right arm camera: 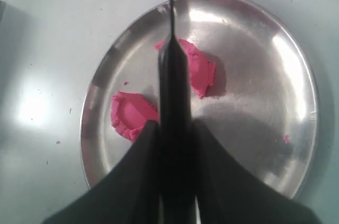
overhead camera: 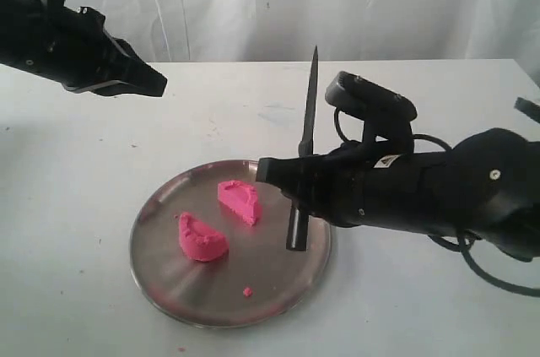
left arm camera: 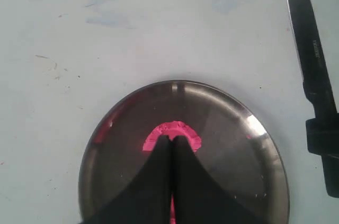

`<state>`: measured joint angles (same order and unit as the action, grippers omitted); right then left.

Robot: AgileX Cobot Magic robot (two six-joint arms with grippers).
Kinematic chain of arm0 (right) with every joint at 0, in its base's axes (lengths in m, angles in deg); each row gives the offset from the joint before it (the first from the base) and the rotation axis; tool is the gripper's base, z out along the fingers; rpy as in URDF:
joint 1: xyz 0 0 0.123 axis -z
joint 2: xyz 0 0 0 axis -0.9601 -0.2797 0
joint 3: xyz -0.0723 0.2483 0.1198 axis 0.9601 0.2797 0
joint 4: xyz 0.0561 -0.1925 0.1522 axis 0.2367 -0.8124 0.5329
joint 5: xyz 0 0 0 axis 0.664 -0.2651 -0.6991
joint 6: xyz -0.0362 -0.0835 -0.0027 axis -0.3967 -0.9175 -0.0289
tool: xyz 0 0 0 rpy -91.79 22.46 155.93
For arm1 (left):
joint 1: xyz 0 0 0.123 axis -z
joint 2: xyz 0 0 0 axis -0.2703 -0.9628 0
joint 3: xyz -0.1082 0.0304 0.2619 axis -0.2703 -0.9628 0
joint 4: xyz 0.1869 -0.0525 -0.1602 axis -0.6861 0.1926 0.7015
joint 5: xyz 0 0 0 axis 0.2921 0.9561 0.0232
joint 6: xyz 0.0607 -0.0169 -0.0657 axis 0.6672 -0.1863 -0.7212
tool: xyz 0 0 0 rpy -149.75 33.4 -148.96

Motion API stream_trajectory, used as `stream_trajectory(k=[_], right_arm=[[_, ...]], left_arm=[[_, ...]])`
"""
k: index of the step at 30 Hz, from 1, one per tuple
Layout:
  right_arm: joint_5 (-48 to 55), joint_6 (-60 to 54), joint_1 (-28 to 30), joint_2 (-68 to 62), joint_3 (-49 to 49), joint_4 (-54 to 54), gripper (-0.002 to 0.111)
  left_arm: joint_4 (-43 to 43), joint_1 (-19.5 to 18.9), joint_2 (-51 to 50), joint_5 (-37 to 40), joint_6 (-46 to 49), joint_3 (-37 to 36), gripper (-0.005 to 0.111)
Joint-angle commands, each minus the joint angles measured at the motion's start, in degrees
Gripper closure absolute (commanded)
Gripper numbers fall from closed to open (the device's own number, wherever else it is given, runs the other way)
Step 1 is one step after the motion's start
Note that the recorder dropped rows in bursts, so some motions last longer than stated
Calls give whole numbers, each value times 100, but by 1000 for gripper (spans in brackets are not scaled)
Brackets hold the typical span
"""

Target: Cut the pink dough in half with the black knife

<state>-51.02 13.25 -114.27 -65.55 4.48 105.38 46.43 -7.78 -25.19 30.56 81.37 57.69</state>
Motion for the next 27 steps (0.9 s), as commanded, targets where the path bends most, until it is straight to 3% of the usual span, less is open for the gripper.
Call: stream_trajectory(k=[1,2,5,10,27], right_arm=[[21,-4383,57,78,17,4222,108],[151,-5977,57,78,22,5028,108],[713,-5243,146,67,63,5028,108],[500,-4768,171,-28,184,5028,108],[1079,-5468,171,-230,218,4961,108]], left_arm=[[114,11,62,52,-9,-41,107],[114,11,62,42,1,-41,107],[114,11,62,42,1,-41,107],[114,11,62,29,1,-41,107],[114,11,62,43,12,-41,107]])
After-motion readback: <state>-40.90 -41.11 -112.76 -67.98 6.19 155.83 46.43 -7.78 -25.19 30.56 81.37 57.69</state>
